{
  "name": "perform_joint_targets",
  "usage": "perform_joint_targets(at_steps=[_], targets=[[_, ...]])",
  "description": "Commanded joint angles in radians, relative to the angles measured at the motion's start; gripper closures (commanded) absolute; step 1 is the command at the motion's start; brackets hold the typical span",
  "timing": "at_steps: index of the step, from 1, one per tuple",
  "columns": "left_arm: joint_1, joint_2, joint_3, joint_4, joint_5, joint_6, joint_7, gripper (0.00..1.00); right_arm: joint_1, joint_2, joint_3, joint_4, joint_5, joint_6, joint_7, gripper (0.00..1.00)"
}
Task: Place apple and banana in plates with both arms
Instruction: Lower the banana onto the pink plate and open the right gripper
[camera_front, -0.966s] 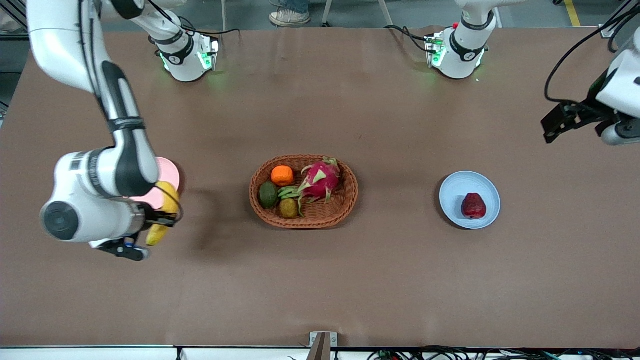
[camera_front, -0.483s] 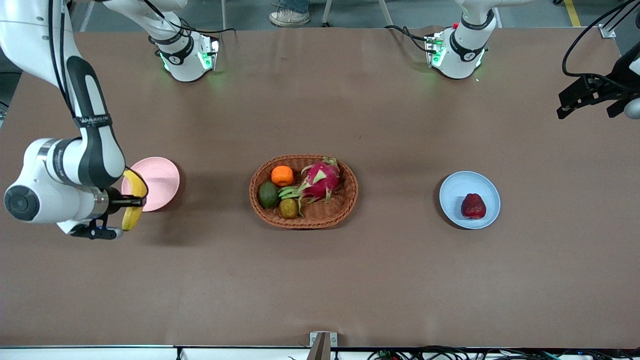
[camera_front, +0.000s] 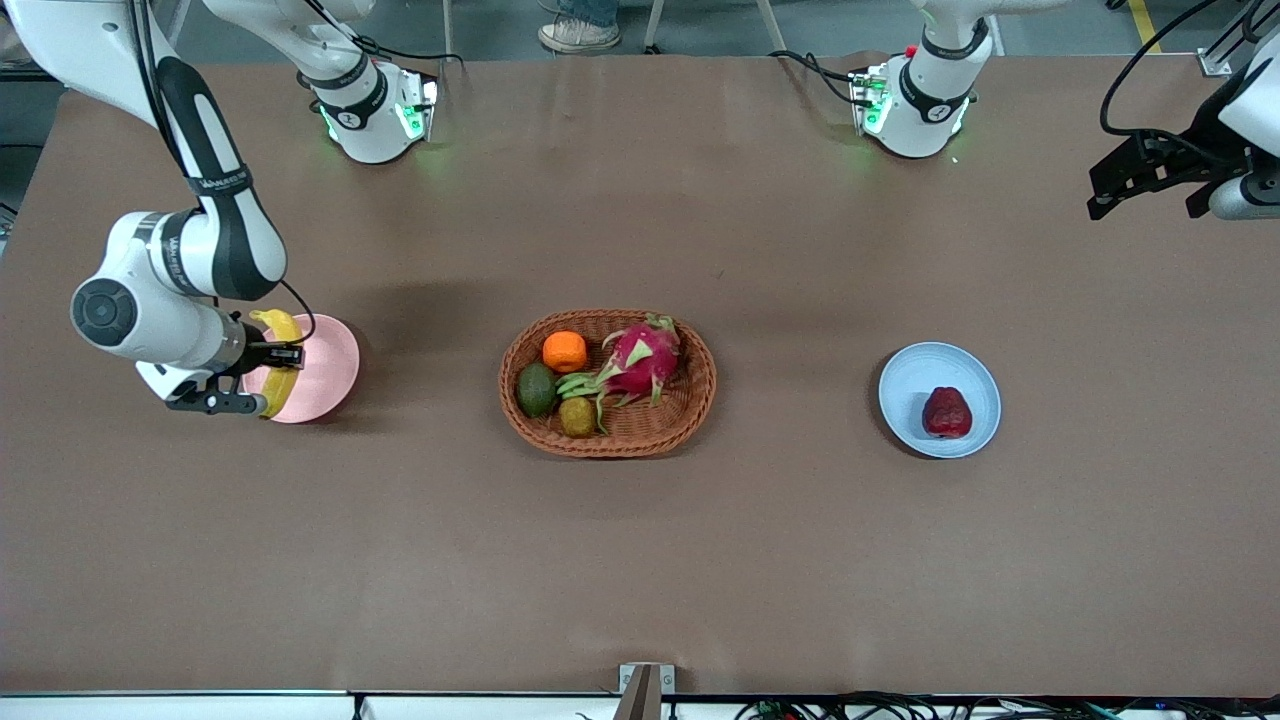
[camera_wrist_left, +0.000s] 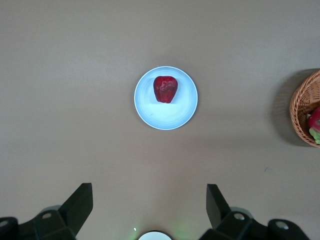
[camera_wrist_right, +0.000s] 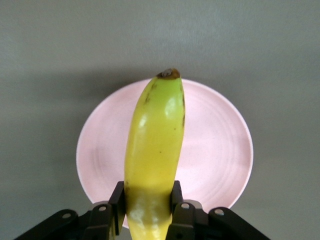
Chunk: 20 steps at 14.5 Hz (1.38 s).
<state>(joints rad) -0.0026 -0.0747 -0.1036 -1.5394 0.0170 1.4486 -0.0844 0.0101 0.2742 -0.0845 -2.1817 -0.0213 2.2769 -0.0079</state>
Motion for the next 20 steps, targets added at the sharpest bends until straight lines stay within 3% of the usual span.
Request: perform_joint_targets(at_steps=[1, 4, 5, 6, 7, 8, 10, 12, 16, 20], targets=[[-0.005, -0.016, -0.002, -0.016, 0.011, -0.005, -0.006, 0.0, -0.027, -0.04, 0.022, -0.059, -0.02, 0.039, -0.003, 0.69], [-0.007, -0.016, -0.004, -0.016, 0.012, -0.005, -0.006, 0.0, -0.027, -0.009, 0.02, -0.059, -0.02, 0.069, -0.003, 0.61], [-0.008, -0.016, -0.004, -0.016, 0.014, -0.005, -0.006, 0.0, -0.027, -0.006, 0.02, -0.059, -0.02, 0.064, -0.003, 0.51], [-0.007, -0.016, -0.01, -0.016, 0.014, -0.005, -0.006, 0.0, -0.027, -0.003, 0.02, -0.059, -0.02, 0.064, -0.003, 0.33], [-0.005, -0.016, -0.018, -0.016, 0.015, -0.005, -0.006, 0.0, -0.03, 0.0, 0.02, -0.056, -0.02, 0.064, -0.001, 0.07], [-0.005, -0.016, -0.019, -0.016, 0.015, -0.005, -0.006, 0.0, -0.035, -0.003, 0.02, -0.052, -0.02, 0.056, -0.001, 0.0], [-0.004, -0.016, -0.019, -0.016, 0.015, -0.005, -0.006, 0.0, -0.035, -0.026, 0.02, -0.041, -0.02, 0.029, 0.006, 0.0], [-0.005, -0.014, -0.019, -0.016, 0.015, 0.001, -0.008, 0.0, -0.035, -0.075, 0.02, 0.046, -0.019, -0.095, 0.009, 0.0], [-0.002, -0.013, -0.019, -0.015, 0.015, 0.007, -0.008, 0.0, -0.036, -0.098, 0.02, 0.424, -0.008, -0.492, 0.012, 0.0], [0.001, -0.011, -0.019, -0.013, 0.015, 0.007, -0.006, 0.0, -0.05, -0.098, 0.02, 0.684, -0.006, -0.681, 0.012, 0.0]])
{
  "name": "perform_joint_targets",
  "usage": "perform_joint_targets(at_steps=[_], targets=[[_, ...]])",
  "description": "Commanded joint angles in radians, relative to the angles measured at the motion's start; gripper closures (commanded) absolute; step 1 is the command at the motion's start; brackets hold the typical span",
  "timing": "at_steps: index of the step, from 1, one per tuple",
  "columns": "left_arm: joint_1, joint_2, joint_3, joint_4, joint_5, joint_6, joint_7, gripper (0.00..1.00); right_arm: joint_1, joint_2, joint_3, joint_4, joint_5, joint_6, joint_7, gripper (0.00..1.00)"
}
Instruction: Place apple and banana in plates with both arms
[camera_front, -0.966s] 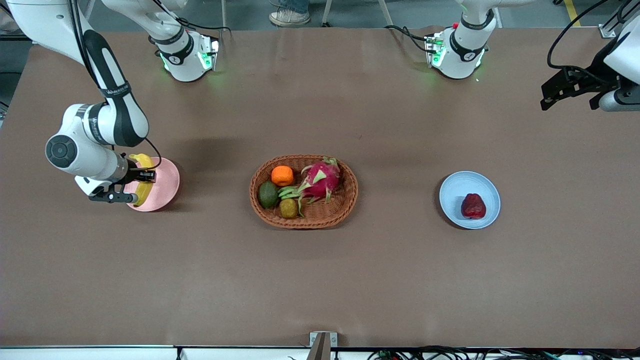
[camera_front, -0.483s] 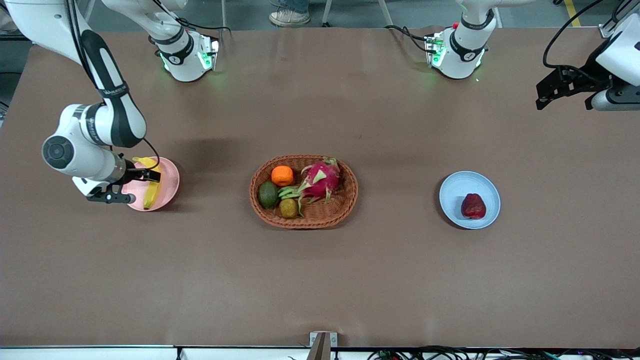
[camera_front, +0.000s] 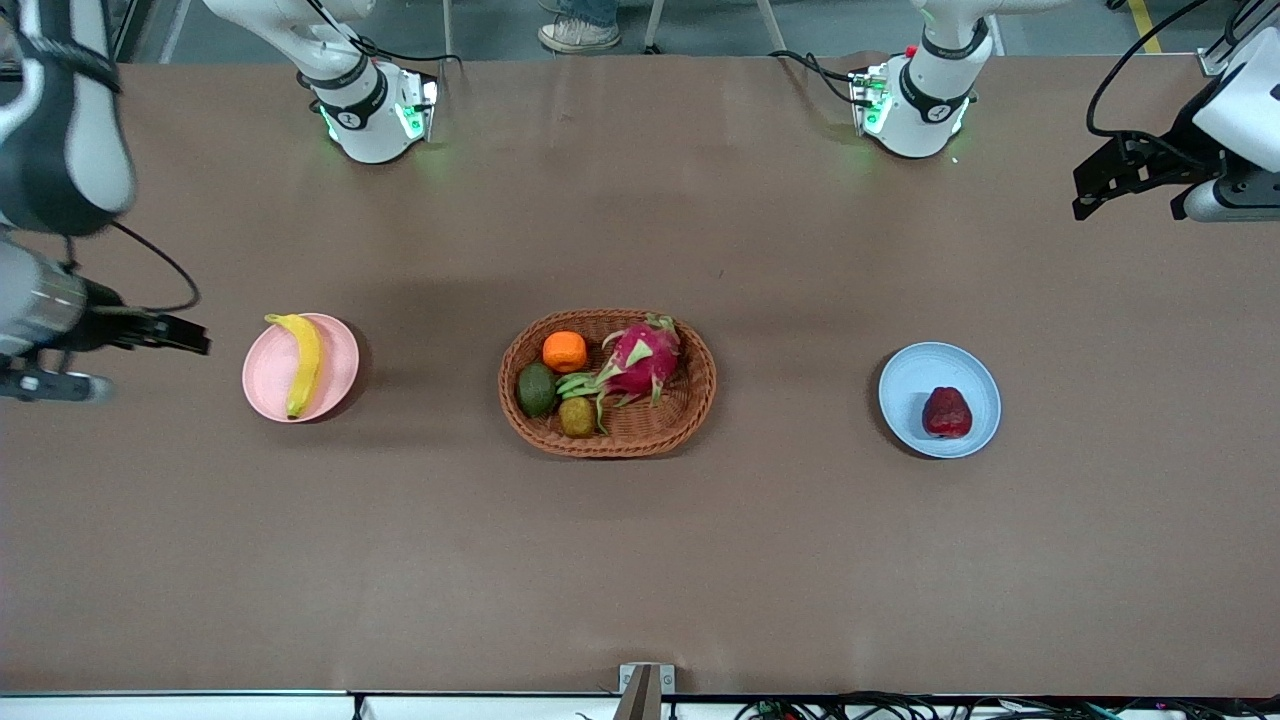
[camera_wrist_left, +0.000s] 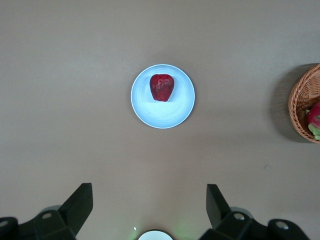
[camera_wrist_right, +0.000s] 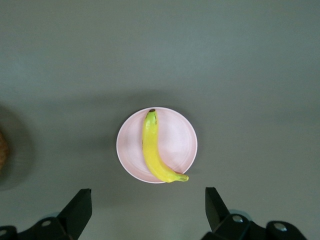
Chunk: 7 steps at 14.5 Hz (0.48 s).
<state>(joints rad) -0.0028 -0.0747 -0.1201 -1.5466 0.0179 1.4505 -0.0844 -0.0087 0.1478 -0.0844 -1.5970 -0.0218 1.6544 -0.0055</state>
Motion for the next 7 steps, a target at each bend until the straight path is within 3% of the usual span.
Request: perform_joint_targets(at_steps=[1, 7], targets=[[0.0, -0.011, -0.003, -0.003, 0.014, 0.005, -0.006, 0.0, -0.034, 0.029, 0.02, 0.145, -0.006, -0.071, 0.01, 0.0], [0.001, -0.004, -0.001, 0.005, 0.014, 0.007, -0.008, 0.0, -0.068, 0.027, 0.022, 0.219, 0.017, -0.073, 0.001, 0.0]])
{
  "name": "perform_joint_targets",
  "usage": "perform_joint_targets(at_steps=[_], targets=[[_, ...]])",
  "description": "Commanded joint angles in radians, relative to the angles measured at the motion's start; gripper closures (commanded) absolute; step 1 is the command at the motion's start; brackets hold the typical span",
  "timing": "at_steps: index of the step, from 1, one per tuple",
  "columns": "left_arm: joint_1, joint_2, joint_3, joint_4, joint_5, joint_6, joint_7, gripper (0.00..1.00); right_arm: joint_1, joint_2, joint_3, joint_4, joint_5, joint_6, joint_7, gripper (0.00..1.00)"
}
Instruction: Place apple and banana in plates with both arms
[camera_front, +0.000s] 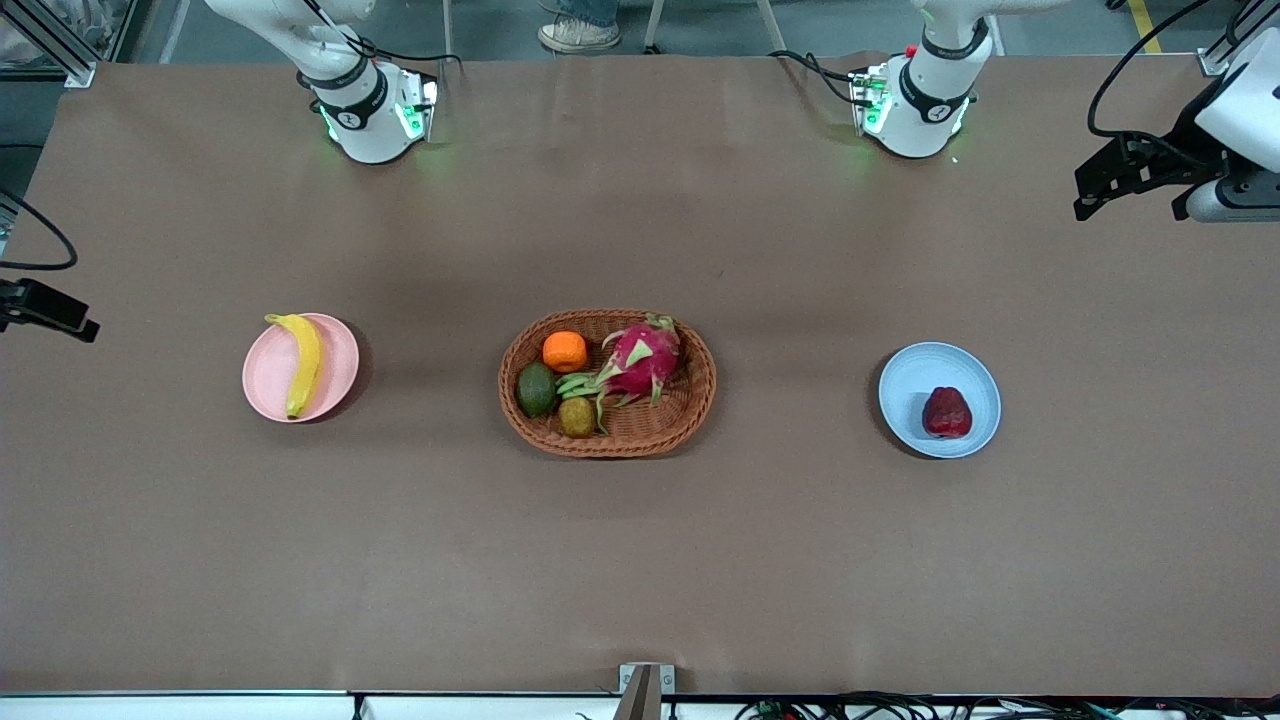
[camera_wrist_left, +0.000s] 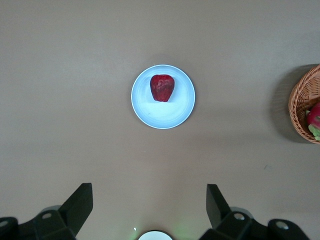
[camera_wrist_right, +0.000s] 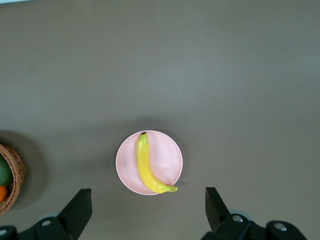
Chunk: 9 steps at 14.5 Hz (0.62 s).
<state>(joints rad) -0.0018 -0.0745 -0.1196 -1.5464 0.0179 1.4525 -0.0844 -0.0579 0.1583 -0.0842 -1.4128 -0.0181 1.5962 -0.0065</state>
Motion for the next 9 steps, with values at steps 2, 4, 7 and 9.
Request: perform_joint_targets(at_steps=[2, 4, 7, 9], targets=[[0.0, -0.002, -0.002, 0.005, 0.014, 0.005, -0.008, 0.0, -0.022, -0.019, 0.029, 0.023, 0.018, -0.004, 0.005, 0.0], [0.0, -0.002, -0.002, 0.005, 0.014, 0.005, -0.008, 0.0, -0.046, -0.046, 0.062, -0.012, 0.018, 0.016, 0.0, 0.0], [-0.001, -0.002, -0.002, 0.006, 0.011, 0.005, -0.006, 0.0, -0.065, -0.083, 0.078, -0.077, 0.017, 0.045, -0.003, 0.0], [-0.001, -0.002, -0.002, 0.009, 0.013, 0.005, -0.008, 0.0, -0.065, -0.094, 0.08, -0.086, 0.017, 0.041, -0.006, 0.0]])
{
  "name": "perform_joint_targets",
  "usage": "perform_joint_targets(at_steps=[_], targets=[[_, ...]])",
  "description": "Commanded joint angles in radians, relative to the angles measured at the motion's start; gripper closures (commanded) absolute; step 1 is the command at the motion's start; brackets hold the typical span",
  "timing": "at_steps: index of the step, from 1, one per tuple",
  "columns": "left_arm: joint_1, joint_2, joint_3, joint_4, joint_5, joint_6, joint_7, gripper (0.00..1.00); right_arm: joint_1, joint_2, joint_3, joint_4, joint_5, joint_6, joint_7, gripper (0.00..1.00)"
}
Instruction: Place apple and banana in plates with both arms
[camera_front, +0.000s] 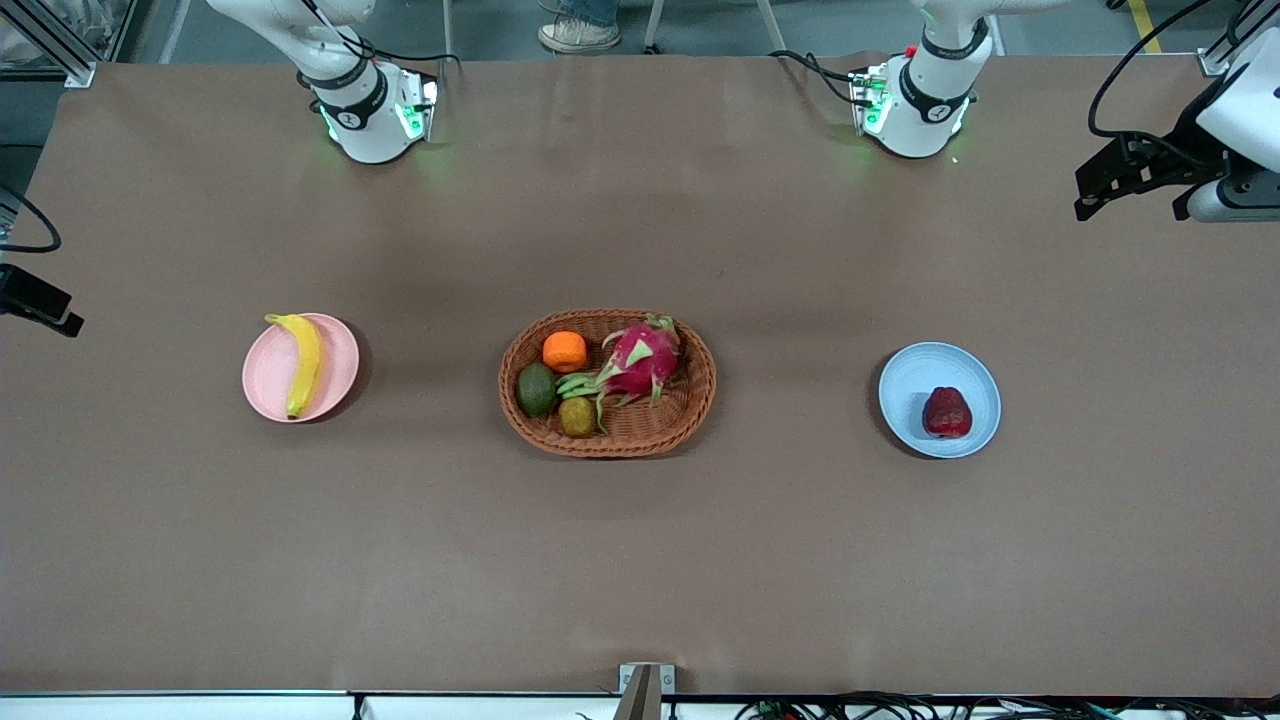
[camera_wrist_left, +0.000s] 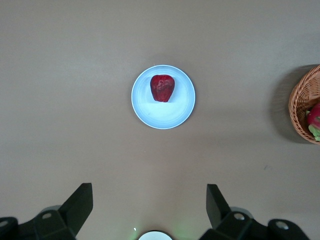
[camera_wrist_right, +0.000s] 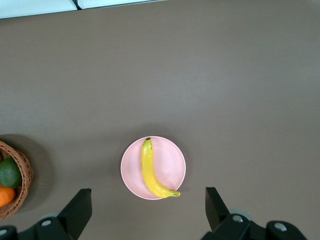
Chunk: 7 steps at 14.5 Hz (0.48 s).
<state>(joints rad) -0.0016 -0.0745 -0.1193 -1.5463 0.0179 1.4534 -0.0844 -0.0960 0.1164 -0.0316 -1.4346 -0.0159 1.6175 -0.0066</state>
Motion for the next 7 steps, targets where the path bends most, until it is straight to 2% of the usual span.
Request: perform_joint_targets(at_steps=[1, 7], targets=[[-0.003, -0.001, -0.002, 0.008, 0.013, 0.004, -0.008, 0.0, -0.024, -0.072, 0.027, -0.088, 0.014, 0.024, -0.006, 0.0], [-0.008, 0.016, -0.002, 0.009, 0.013, 0.002, -0.008, 0.0, -0.024, -0.207, 0.027, -0.28, 0.014, 0.067, -0.006, 0.0]])
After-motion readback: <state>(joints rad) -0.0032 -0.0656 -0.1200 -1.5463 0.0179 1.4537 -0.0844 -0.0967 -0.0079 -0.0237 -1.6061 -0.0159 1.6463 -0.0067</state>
